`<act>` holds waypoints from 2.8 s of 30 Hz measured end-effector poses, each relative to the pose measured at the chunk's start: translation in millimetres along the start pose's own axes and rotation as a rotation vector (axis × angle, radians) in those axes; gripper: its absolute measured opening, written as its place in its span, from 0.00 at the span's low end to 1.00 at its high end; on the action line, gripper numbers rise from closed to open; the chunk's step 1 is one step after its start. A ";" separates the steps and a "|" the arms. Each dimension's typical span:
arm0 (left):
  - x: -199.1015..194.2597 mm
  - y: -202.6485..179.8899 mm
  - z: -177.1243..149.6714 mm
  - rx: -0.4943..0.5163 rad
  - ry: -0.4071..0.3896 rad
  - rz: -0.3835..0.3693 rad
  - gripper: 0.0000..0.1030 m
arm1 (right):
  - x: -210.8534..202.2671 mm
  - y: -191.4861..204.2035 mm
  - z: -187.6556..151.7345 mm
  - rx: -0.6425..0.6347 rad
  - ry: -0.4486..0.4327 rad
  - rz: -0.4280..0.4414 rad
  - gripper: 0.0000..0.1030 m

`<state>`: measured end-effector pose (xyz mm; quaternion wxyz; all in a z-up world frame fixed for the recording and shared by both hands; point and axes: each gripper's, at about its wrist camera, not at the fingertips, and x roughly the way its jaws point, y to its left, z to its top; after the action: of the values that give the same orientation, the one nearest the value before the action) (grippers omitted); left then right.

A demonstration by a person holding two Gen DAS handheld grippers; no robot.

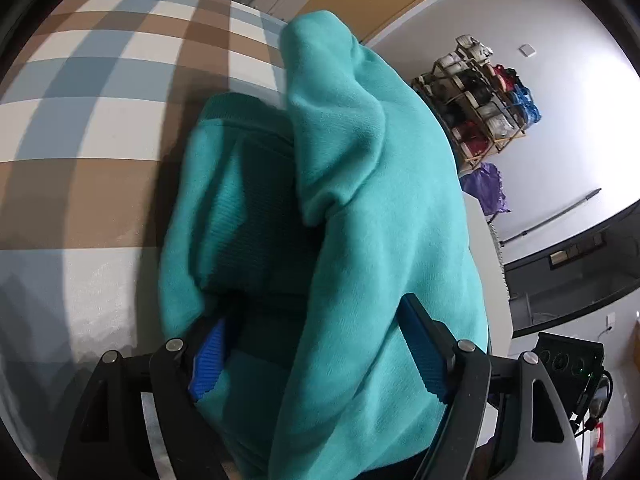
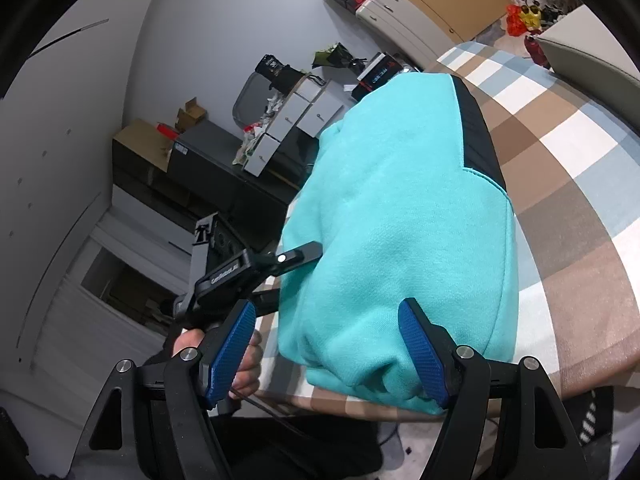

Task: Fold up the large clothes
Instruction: 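Grasp the teal hoodie bundle with the left gripper while the right gripper grasps its other end, then lift the hoodie bundle off the bed with both grippers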

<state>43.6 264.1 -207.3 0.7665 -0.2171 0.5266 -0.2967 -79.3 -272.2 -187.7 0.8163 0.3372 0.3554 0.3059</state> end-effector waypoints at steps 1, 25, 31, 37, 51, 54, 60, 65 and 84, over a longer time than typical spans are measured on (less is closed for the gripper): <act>-5.7 -1.4 0.1 -0.005 -0.001 0.009 0.72 | -0.1 1.1 -0.3 -0.007 -0.002 -0.007 0.73; -22.4 21.4 24.8 -0.068 -0.032 -0.122 0.84 | -21.0 -12.2 76.4 -0.047 0.064 -0.192 0.98; 2.7 42.0 26.5 -0.148 0.152 -0.163 0.84 | 21.5 -63.7 97.5 0.133 0.217 -0.192 0.98; 22.1 52.4 25.1 -0.226 0.242 -0.285 0.84 | 52.9 -81.5 93.5 0.188 0.316 -0.112 0.99; 31.6 9.7 4.3 -0.071 0.306 -0.194 0.70 | 58.6 -86.5 76.4 0.164 0.352 -0.065 0.96; 25.0 13.1 1.2 -0.066 0.314 -0.218 0.57 | 50.0 -80.2 71.4 0.144 0.368 -0.074 0.92; 18.8 10.0 -9.8 -0.017 0.326 -0.215 0.56 | 36.8 -80.3 54.8 0.151 0.421 -0.038 0.91; 30.2 10.0 3.0 -0.050 0.329 -0.217 0.57 | 48.0 -89.3 57.9 0.180 0.394 -0.001 0.97; 13.2 -1.2 -11.5 0.042 0.285 -0.212 0.48 | 23.1 -54.4 56.3 0.079 0.253 -0.050 0.80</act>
<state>36.2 253.9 -219.5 0.6529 -0.2109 0.5978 -0.4146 -8.0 -305.7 -208.8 0.7584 0.3187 0.4756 0.3115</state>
